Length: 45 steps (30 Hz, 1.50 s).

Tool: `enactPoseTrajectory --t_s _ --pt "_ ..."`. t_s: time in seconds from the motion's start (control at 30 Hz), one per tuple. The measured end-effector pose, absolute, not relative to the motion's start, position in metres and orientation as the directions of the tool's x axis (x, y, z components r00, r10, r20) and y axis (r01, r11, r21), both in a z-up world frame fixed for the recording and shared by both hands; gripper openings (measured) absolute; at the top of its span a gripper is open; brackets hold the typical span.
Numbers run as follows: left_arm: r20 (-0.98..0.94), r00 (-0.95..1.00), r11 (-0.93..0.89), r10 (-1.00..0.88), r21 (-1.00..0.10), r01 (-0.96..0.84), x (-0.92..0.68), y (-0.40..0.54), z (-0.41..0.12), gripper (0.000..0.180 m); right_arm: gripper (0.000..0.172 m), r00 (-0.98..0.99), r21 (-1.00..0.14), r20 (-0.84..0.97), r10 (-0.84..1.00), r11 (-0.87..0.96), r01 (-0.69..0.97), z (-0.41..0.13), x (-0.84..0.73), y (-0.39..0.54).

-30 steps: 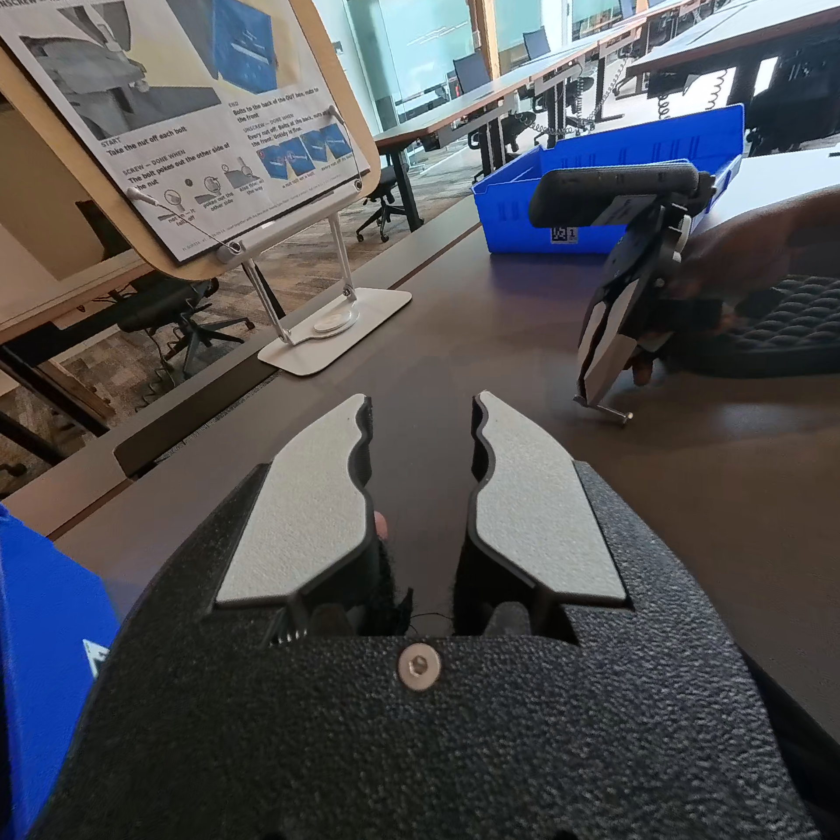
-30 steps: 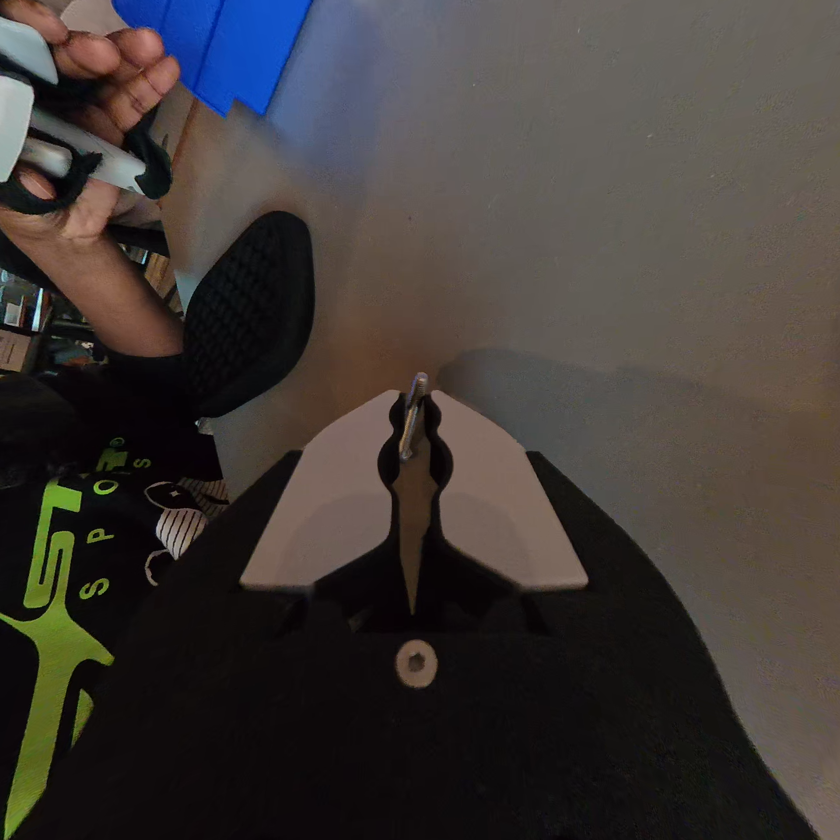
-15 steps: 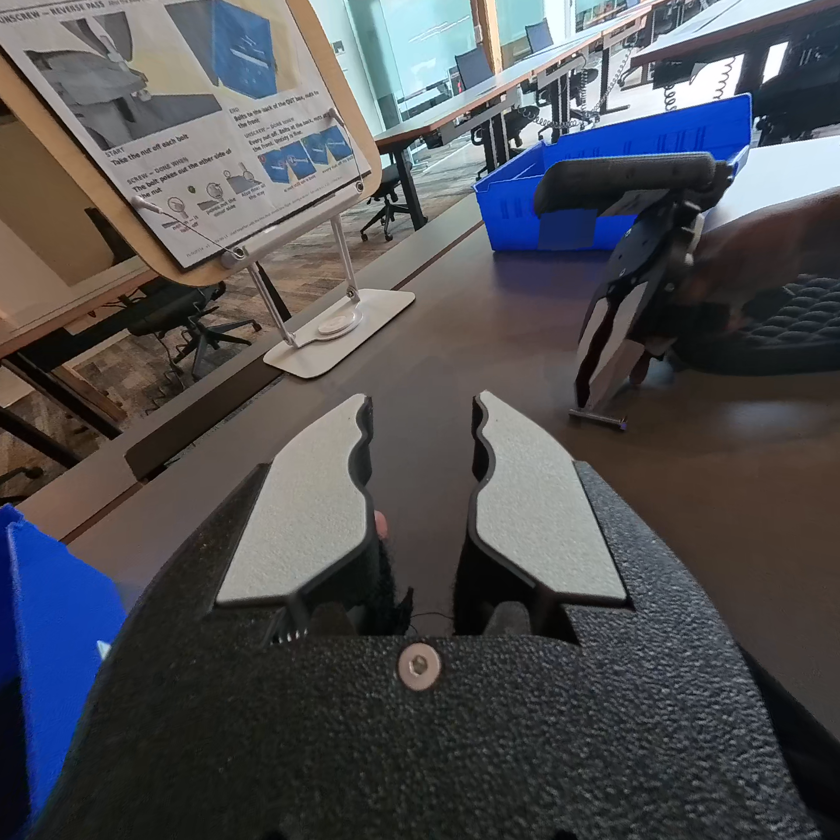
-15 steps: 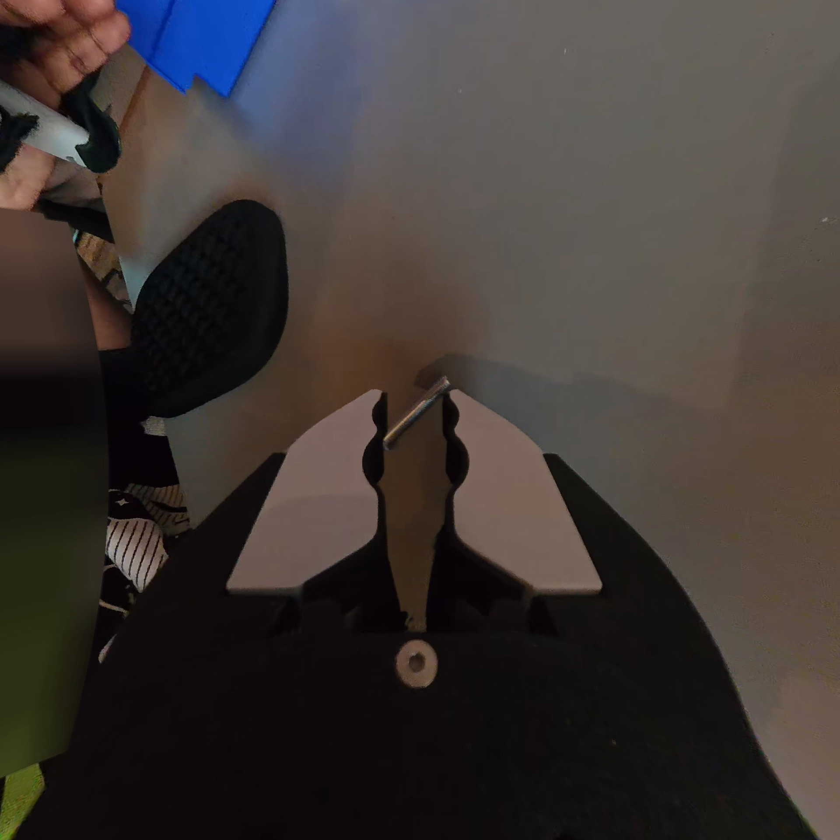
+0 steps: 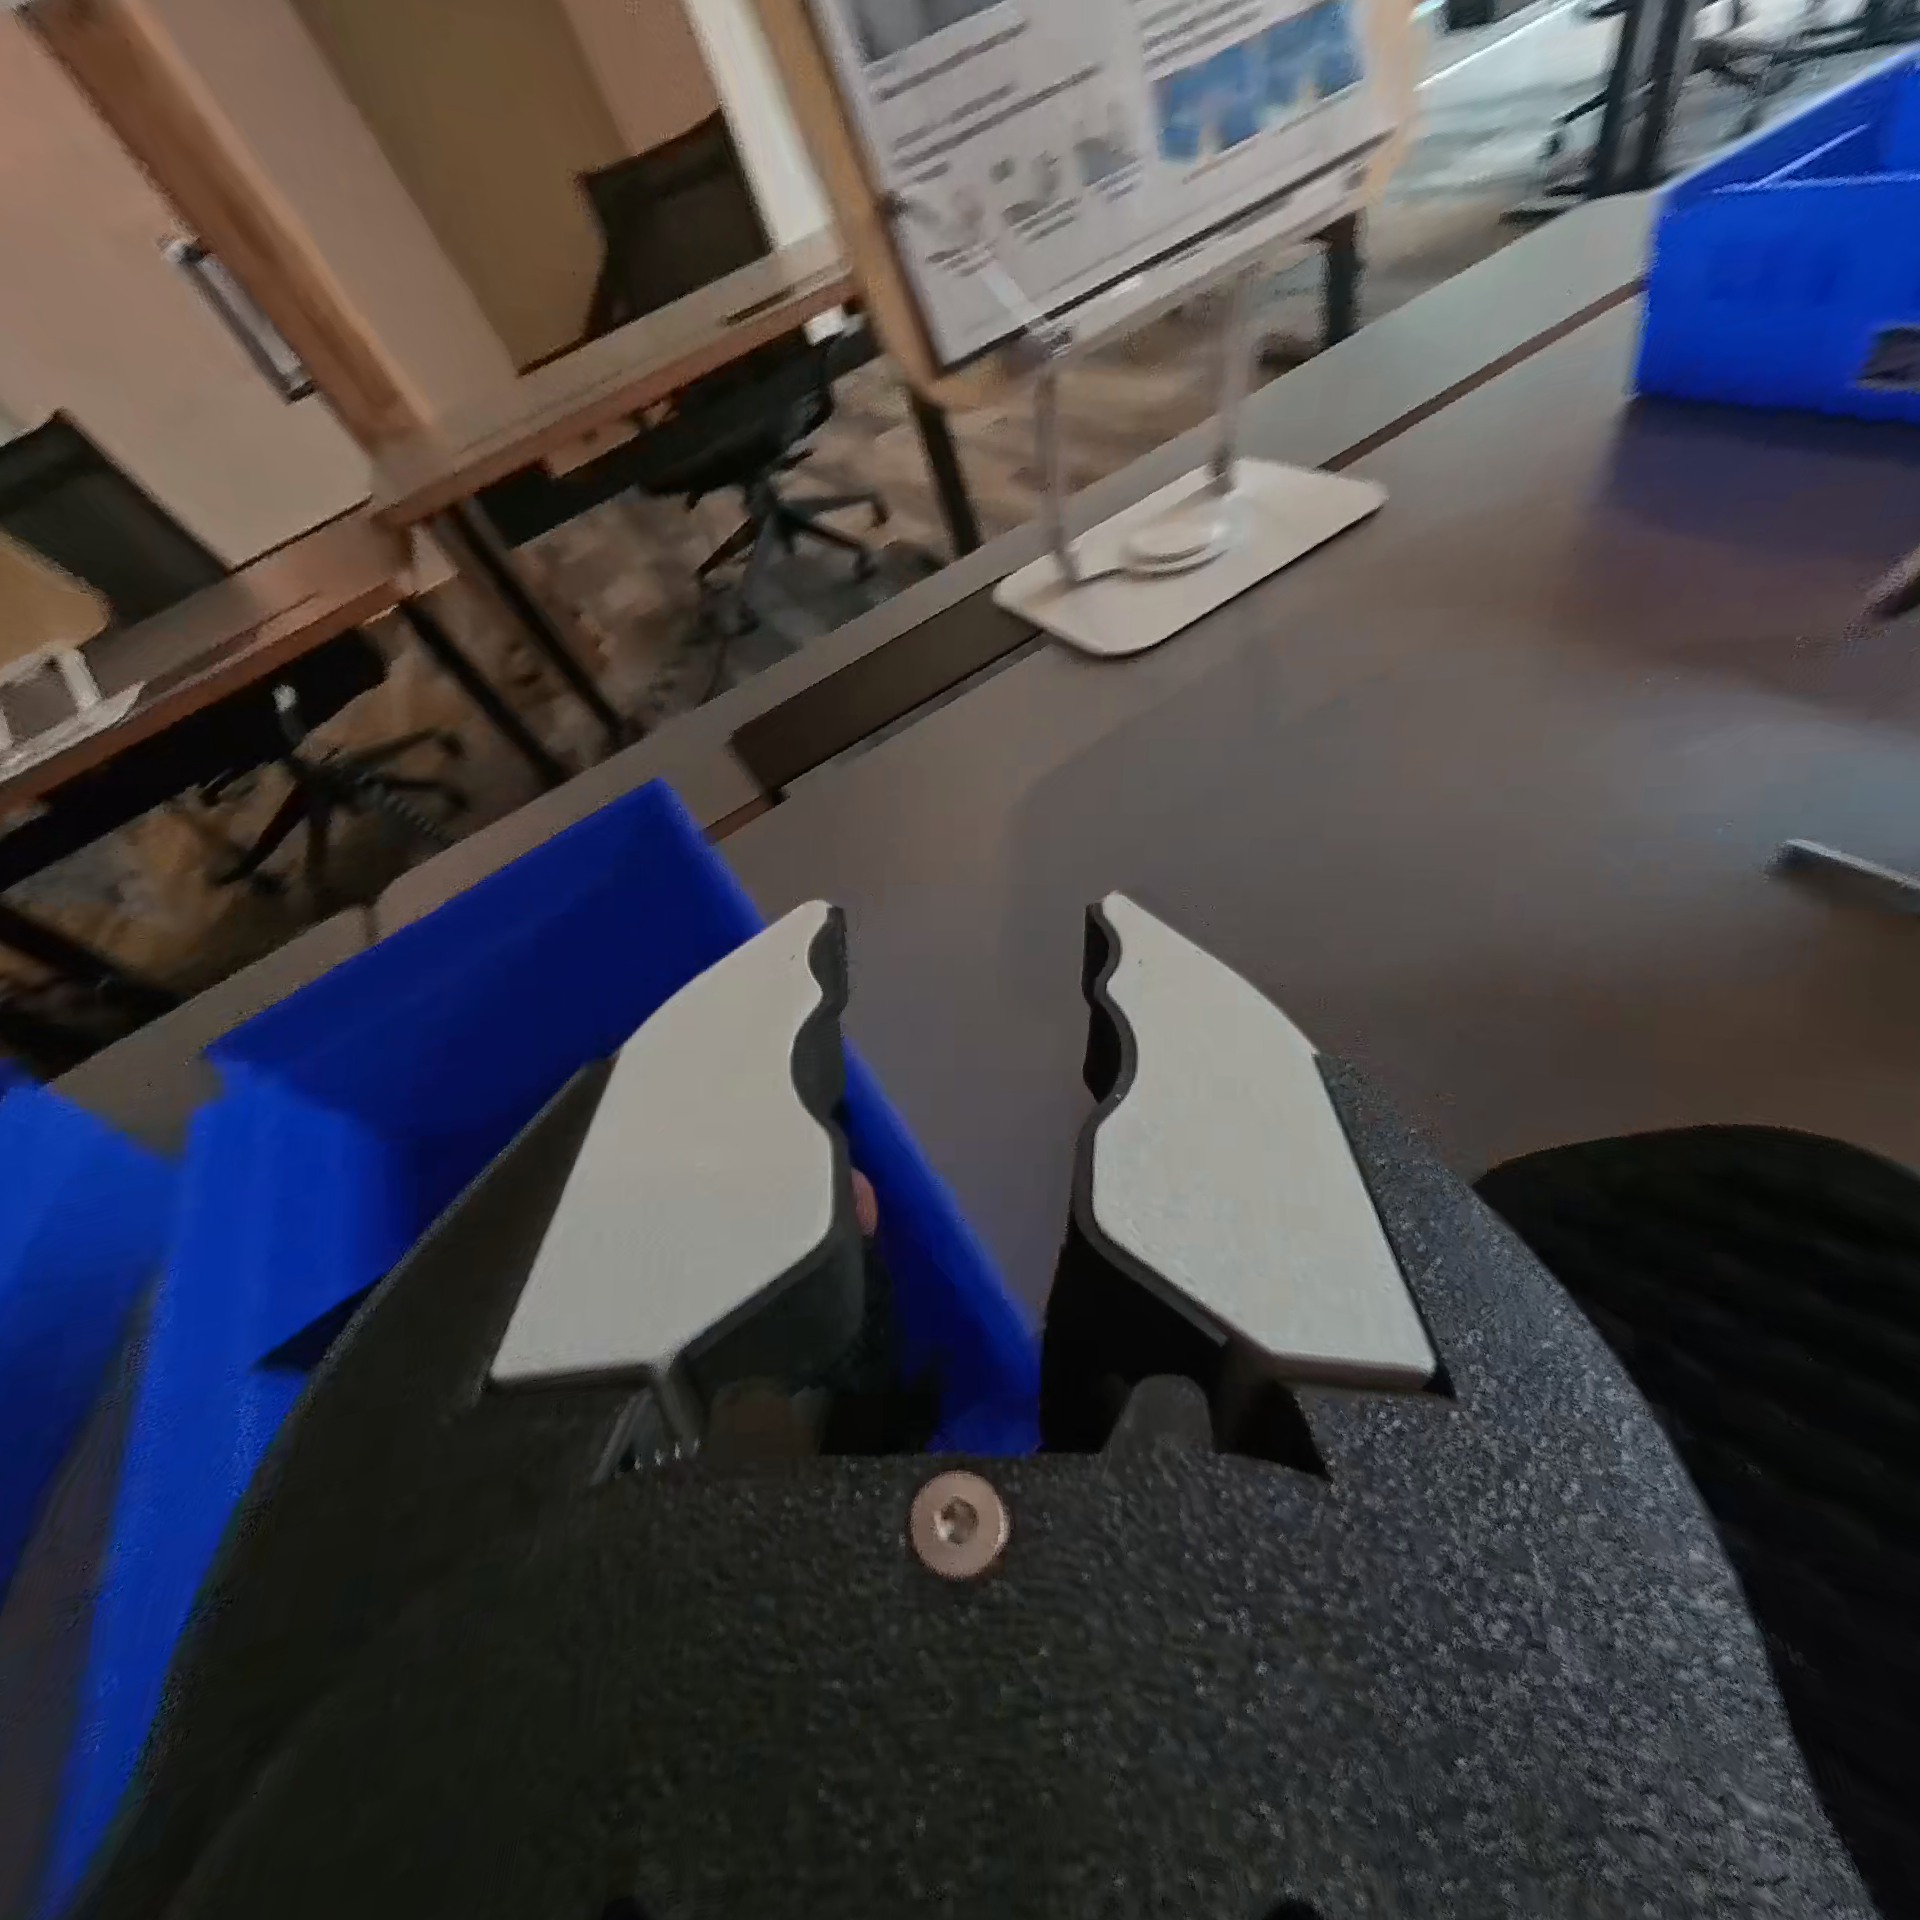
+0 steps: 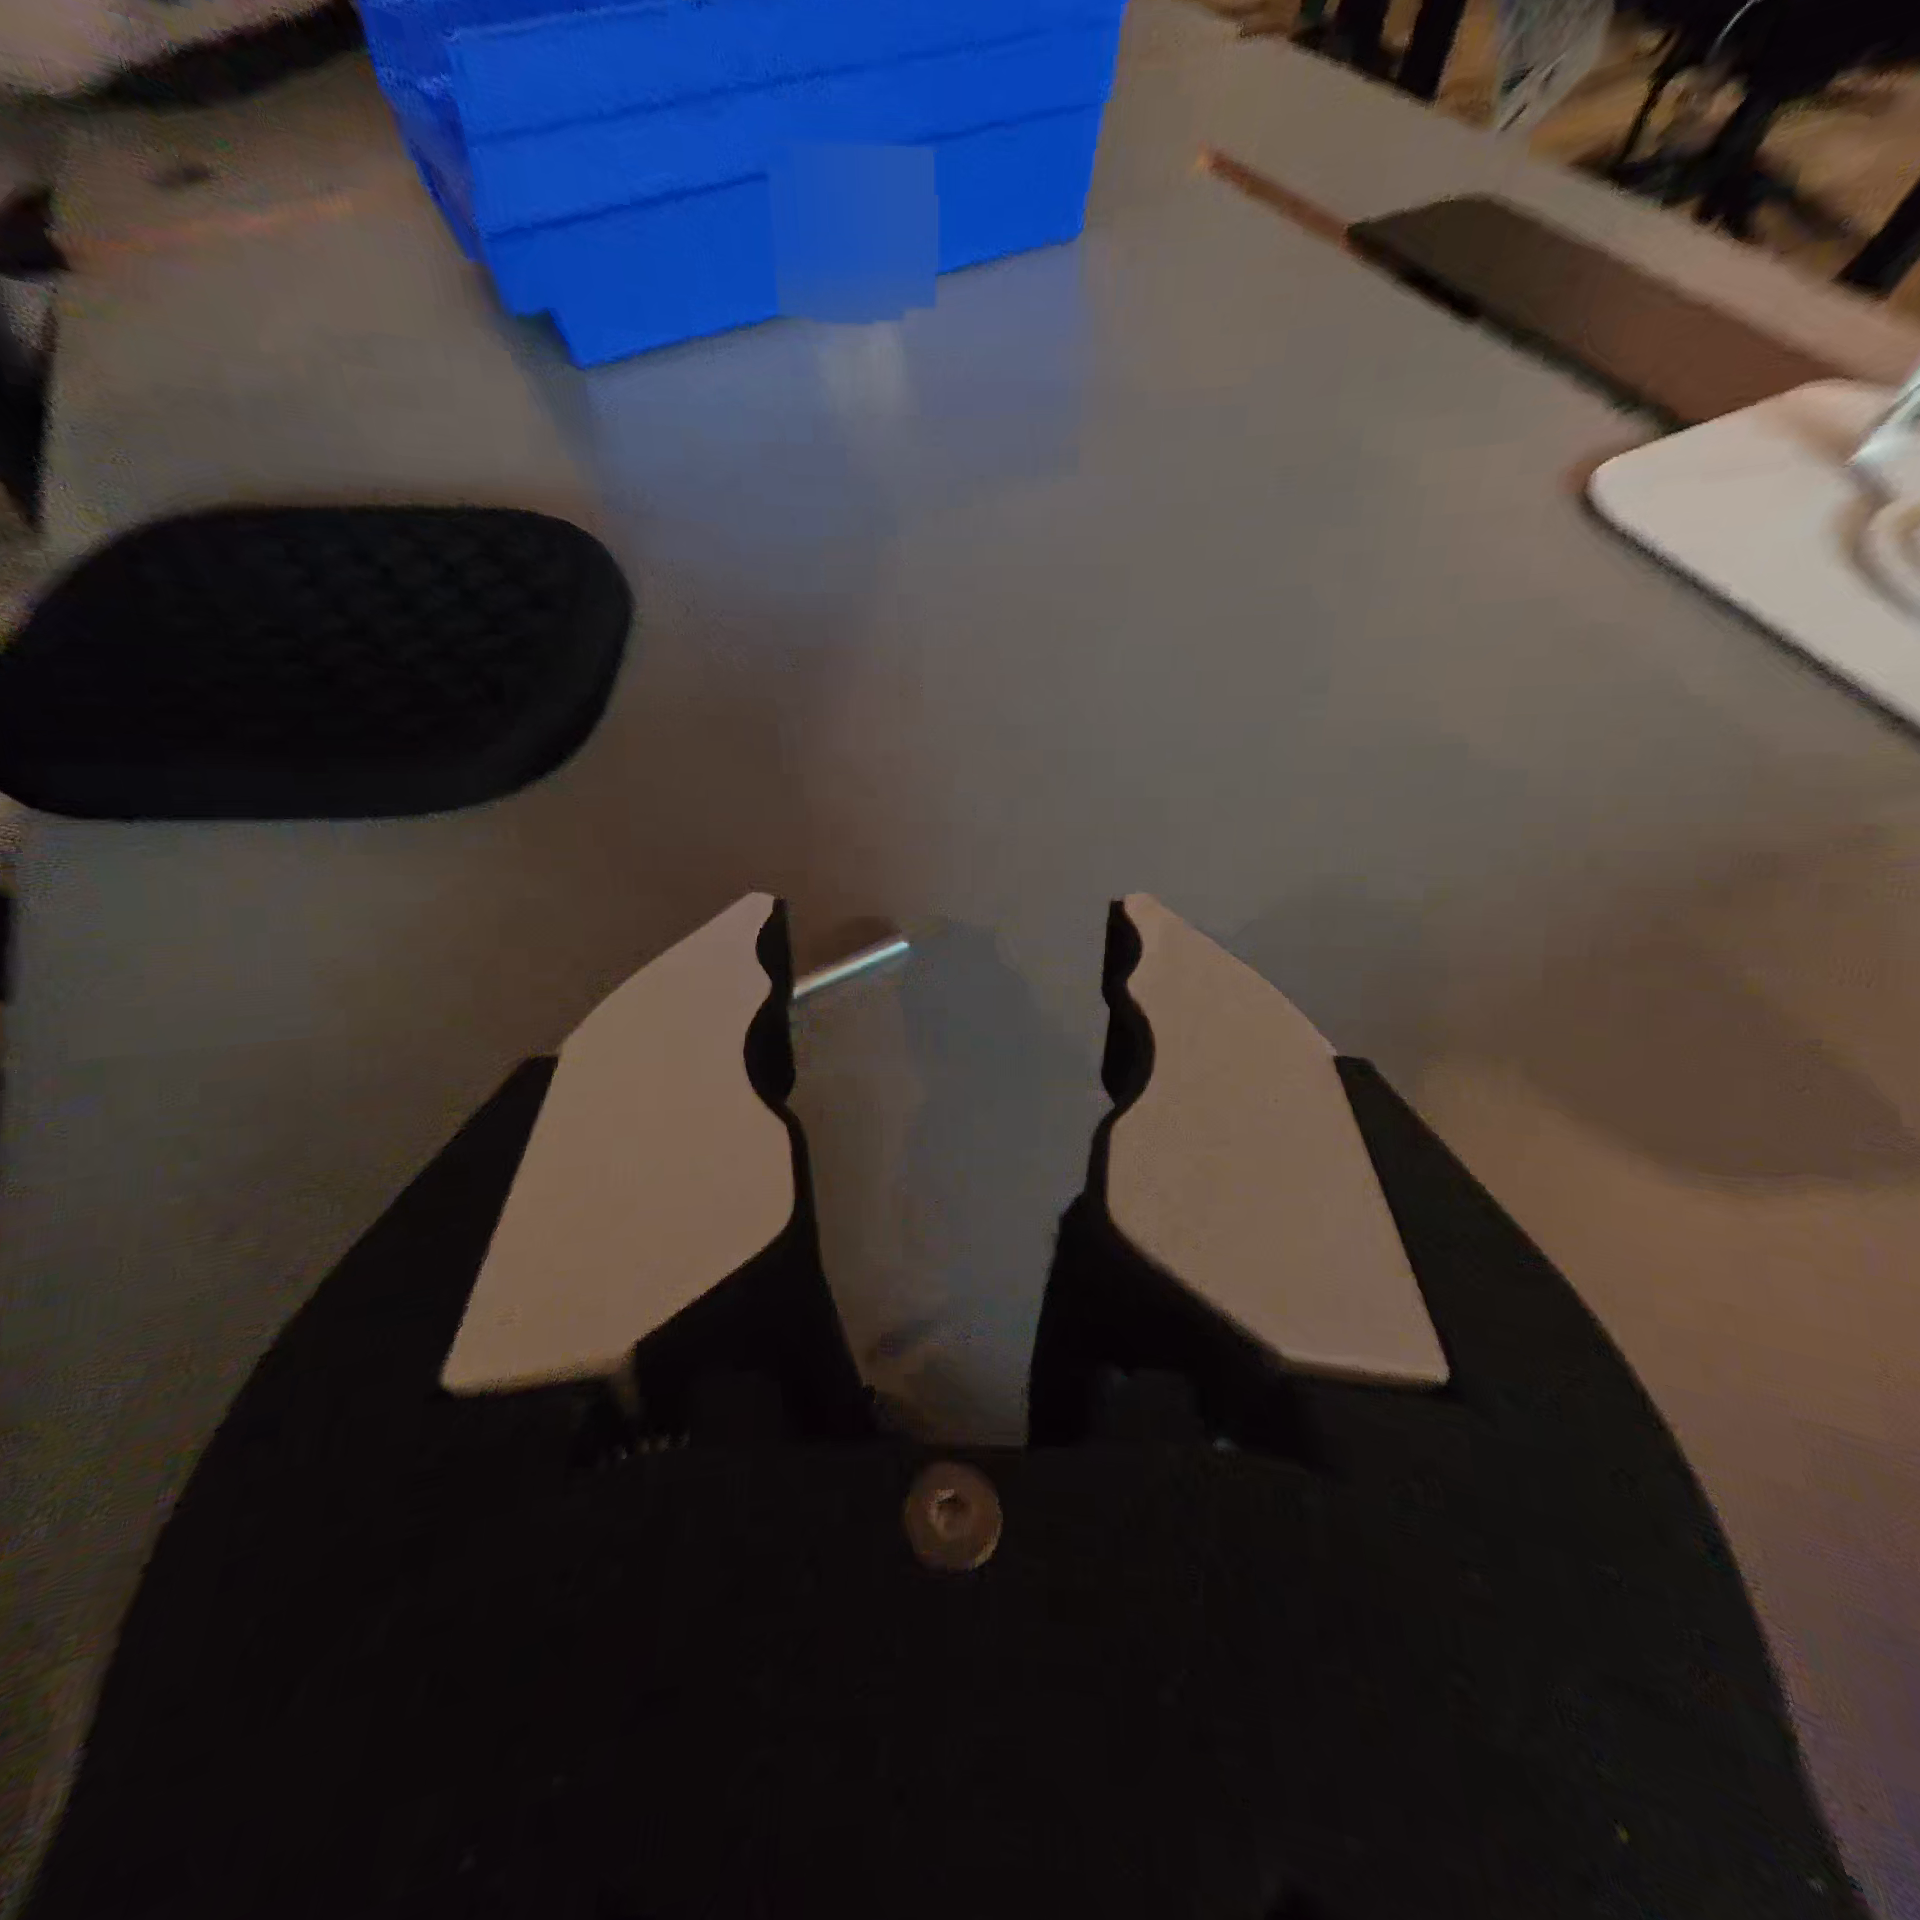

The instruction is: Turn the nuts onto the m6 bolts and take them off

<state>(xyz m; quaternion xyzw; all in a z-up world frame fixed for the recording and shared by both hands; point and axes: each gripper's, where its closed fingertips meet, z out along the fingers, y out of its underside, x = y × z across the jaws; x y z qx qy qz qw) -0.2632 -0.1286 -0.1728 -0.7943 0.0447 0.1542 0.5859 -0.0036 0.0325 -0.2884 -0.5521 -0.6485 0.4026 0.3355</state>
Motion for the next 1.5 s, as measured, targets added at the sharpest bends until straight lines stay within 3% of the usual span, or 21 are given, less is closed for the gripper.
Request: enactPoseTrajectory --t_s 0.2,0.43,0.63,0.83,1.13,1.5 --pt "-0.32 0.924 -0.487 0.208 -0.853 -0.186 -0.339 -0.158 -0.18 0.037 0.06 -0.159 -0.905 0.044 0.986 0.107 0.411 -0.29 0.002 0.036" --pt "-0.233 0.972 -0.752 -0.005 -0.64 -0.158 -0.368 -0.176 -0.248 0.022 0.061 -0.177 -0.911 0.047 0.983 0.115 0.396 -0.288 0.002 0.034" --pt "-0.232 0.947 -0.812 -0.22 -0.494 -0.31 -0.391 -0.179 -0.289 0.013 0.061 -0.184 -0.915 0.058 0.981 0.126 0.384 -0.287 0.003 0.032" --pt "-0.124 0.96 -0.855 -0.25 -0.437 -0.279 -0.4 -0.177 -0.309 0.017 0.061 -0.188 -0.915 0.061 0.98 0.131 0.383 -0.287 0.003 0.031" --pt "-0.068 0.978 -0.945 -0.199 -0.252 -0.21 -0.409 -0.184 -0.336 0.019 0.06 -0.187 -0.923 0.058 0.981 0.124 0.365 -0.284 0.004 0.032" --pt "-0.047 0.981 -0.948 -0.186 -0.254 -0.192 -0.407 -0.18 -0.335 0.022 0.059 -0.177 -0.925 0.067 0.982 0.127 0.358 -0.282 0.005 0.035"
